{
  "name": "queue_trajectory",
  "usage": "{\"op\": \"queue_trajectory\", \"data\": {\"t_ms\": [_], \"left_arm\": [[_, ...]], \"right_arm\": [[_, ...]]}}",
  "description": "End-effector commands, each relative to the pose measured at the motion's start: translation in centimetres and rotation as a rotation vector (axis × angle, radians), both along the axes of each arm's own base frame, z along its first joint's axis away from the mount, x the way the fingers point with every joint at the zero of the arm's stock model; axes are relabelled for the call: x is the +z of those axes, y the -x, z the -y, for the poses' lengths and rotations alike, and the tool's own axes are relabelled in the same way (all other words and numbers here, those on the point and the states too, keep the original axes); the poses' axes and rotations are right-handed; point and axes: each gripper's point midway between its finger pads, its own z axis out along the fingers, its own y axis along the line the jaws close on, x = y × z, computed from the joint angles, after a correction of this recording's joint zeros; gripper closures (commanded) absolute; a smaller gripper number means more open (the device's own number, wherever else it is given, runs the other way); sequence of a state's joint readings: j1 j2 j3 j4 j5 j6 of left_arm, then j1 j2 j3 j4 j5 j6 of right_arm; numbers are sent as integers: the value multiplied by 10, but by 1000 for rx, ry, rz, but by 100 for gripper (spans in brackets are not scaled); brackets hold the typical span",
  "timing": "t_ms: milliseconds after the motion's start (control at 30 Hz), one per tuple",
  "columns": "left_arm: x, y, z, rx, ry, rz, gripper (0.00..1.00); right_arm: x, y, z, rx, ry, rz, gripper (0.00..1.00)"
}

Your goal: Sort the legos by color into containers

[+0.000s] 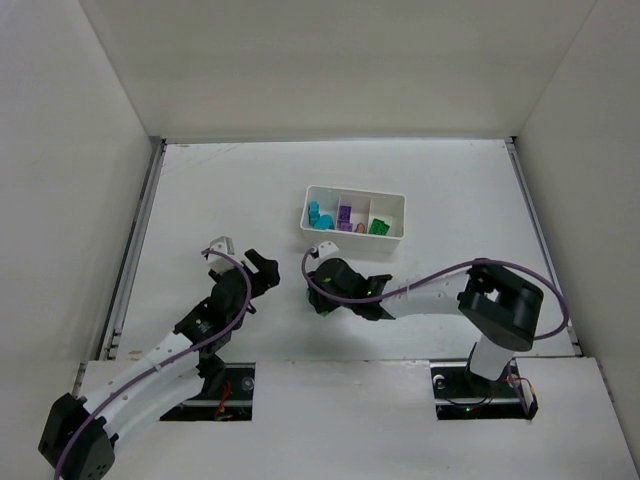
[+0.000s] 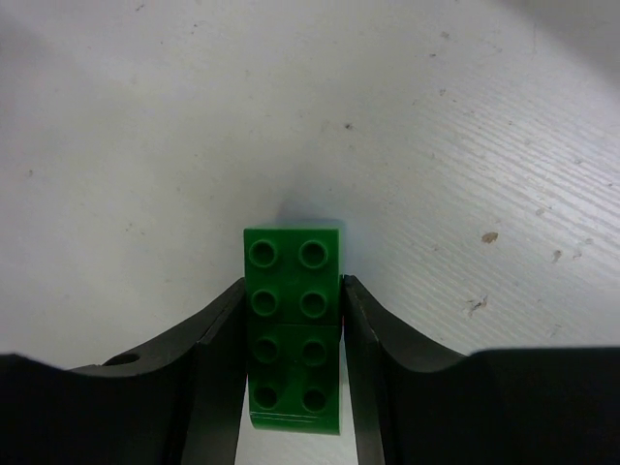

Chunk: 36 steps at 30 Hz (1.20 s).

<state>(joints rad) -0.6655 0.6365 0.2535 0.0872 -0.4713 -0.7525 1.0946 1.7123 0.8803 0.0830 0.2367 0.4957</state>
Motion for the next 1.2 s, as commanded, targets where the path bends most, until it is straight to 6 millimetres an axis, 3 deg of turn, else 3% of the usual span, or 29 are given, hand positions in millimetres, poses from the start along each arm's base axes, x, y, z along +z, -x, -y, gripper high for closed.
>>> {"op": "queue_trajectory", "data": {"t_ms": [0,167,300,533,700,867,1167], "left_arm": [[6,-2,5,-3,46,21,30],[5,0,21,-62,76,12,30],[14,2,37,-107,153,32,30],[52,12,69,-202,432,169,33],[68,20,90,-265,556,215,30],[82,25,108,-309,616,265,26],[96,30,123,-350,652,311,27]], "right_arm": [[32,-11,-8,-33,-55,73,63],[55,-9,-1,-42,-133,80,68],[77,-24,14,-98,-261,53,70],[119,-42,31,-148,-600,-62,70],[154,-47,30,-149,-839,-141,70],[169,-47,21,-145,-995,-225,69],[169,-52,12,-170,-1146,-330,69]]}}
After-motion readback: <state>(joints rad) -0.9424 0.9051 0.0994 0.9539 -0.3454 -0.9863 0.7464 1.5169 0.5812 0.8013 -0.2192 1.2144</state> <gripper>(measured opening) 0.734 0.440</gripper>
